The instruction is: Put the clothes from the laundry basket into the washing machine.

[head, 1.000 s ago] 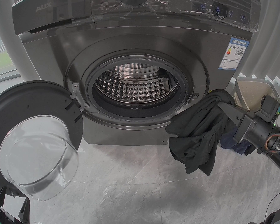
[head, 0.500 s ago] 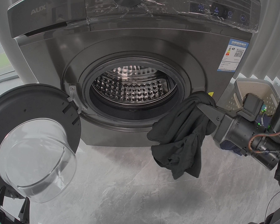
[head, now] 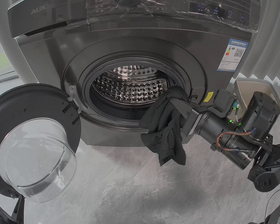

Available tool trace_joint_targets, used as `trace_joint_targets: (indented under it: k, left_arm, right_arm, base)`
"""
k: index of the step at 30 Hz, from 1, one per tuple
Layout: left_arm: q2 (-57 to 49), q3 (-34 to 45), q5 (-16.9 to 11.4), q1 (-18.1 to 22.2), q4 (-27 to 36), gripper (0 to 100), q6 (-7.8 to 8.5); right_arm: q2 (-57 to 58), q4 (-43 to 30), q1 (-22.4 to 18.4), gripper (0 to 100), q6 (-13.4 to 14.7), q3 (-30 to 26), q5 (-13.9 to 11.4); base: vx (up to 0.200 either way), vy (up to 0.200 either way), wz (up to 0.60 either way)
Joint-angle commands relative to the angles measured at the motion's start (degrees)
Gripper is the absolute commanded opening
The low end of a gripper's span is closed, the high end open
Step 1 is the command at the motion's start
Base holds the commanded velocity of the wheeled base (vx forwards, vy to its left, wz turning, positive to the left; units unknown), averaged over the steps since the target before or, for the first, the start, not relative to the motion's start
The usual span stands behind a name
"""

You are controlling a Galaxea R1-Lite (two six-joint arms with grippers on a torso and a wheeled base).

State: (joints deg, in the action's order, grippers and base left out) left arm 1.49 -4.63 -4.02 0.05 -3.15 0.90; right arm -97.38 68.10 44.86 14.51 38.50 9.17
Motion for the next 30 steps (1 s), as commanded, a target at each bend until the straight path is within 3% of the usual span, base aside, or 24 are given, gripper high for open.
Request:
trace_joint_targets:
  k: [1, 4, 7, 8, 9, 13, 16, 19, 20, 22, 23, 26, 30]
  left_arm:
    - [9.5, -5.12, -12.24, -0.05, 0.33, 100, 0.33]
    - [17.85, -3.63, -18.56, -0.31, 0.07, 100, 1.12]
    - [23.47, -3.45, -21.82, -0.4, -0.55, 100, 4.2]
    - [27.52, -3.89, -24.1, -0.49, -1.6, 100, 5.78]
    - [30.42, -4.51, -25.51, -0.58, -3.01, 100, 5.95]
    - [39.73, -5.3, -26.3, -3.04, -9.6, 100, 5.95]
    - [47.91, -5.3, -25.77, -7.08, -18.12, 100, 5.51]
    - [53.97, -6.35, -23.66, -12.09, -23.66, 100, 4.28]
    - [57.05, -7.32, -21.11, -16.13, -26.21, 100, 2.97]
    - [59.07, -7.94, -19.0, -19.38, -27.79, 100, 1.65]
    - [63.29, -8.9, -15.23, -25.54, -30.6, 100, -0.46]
    - [69.7, -9.43, -11.36, -31.6, -35.7, 100, -2.22]
    - [78.32, -9.34, -10.74, -33.71, -45.28, 100, -2.66]
  right_arm:
    - [-5.89, 1.34, 2.51, 0, 0.17, 3.95, 0.15]
    - [-7.3, 2.04, 2.25, 0, 0.35, 6.41, 0.06]
    - [-8.79, 3.01, 2.51, 0, 2.1, 8.35, 0.15]
    - [-9.41, 3.45, 2.69, 0, 3.16, 9.23, 0.15]
    - [-9.85, 3.36, 2.86, 0, 3.51, 10.02, 0.15]
    - [-12.48, 3.53, 2.95, 0, 3.6, 13.01, 0.32]
    - [-14.07, 3.27, 3.21, 0, 3.51, 15.82, 1.56]
    - [-15.12, 2.92, 3.83, 0, 3.6, 17.84, 4.37]
    - [-15.39, 2.92, 3.92, 0, 3.69, 18.28, 5.42]
    - [-15.47, 3.18, 3.83, 0, 3.69, 18.28, 5.51]
    - [-15.47, 3.45, 3.83, 0, 3.69, 18.37, 5.51]
    - [-15.39, 3.71, 3.83, 0, 3.77, 18.19, 5.51]
    - [-15.21, 4.15, 3.83, 0, 3.77, 17.93, 5.6]
  base:
    - [0.0, 0.0, 0.0]
    - [0.0, 0.0, 0.0]
    - [0.0, 0.0, 0.0]
    - [0.0, 0.0, 0.0]
    - [0.0, 0.0, 0.0]
    - [0.0, 0.0, 0.0]
    - [0.0, 0.0, 0.0]
    - [0.0, 0.0, 0.0]
    - [0.0, 0.0, 0.0]
    - [0.0, 0.0, 0.0]
    - [0.0, 0.0, 0.0]
    - [0.0, 0.0, 0.0]
    - [0.0, 0.0, 0.0]
